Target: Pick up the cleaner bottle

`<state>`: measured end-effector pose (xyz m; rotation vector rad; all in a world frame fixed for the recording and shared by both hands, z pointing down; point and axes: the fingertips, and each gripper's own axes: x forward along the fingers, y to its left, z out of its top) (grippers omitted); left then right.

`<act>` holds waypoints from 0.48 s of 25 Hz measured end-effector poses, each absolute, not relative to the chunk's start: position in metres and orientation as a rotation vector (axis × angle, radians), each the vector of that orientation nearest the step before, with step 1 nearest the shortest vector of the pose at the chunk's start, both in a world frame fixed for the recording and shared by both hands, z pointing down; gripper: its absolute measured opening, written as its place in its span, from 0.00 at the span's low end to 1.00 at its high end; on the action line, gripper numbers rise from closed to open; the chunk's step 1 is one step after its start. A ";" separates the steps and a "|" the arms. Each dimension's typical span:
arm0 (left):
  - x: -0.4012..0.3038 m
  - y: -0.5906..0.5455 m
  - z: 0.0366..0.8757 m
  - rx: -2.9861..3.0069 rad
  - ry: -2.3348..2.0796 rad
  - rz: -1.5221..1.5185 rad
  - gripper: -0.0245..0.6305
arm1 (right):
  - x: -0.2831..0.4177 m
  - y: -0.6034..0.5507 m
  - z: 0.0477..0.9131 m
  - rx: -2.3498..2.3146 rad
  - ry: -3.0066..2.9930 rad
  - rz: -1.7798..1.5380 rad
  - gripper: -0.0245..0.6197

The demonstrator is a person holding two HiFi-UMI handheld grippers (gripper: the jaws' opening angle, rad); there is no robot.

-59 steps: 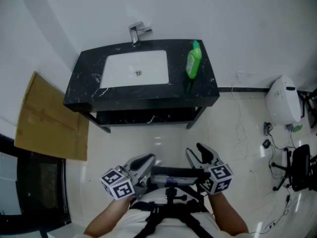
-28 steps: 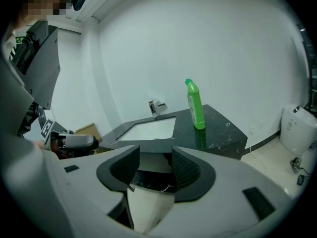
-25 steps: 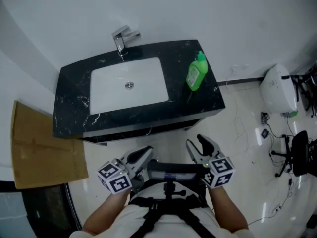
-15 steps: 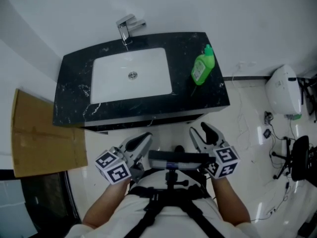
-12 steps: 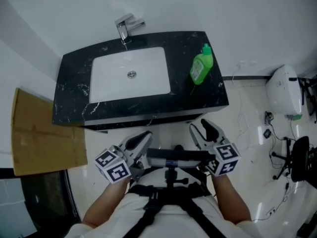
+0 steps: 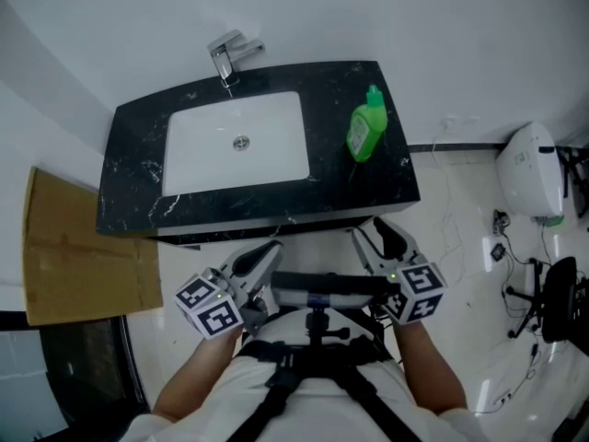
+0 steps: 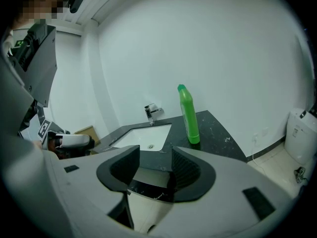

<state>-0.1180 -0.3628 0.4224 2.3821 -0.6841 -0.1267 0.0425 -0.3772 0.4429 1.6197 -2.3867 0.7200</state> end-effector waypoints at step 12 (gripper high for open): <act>-0.110 -0.371 0.422 2.389 -0.674 -0.110 0.11 | 0.051 -0.376 0.437 1.625 -2.384 0.690 0.36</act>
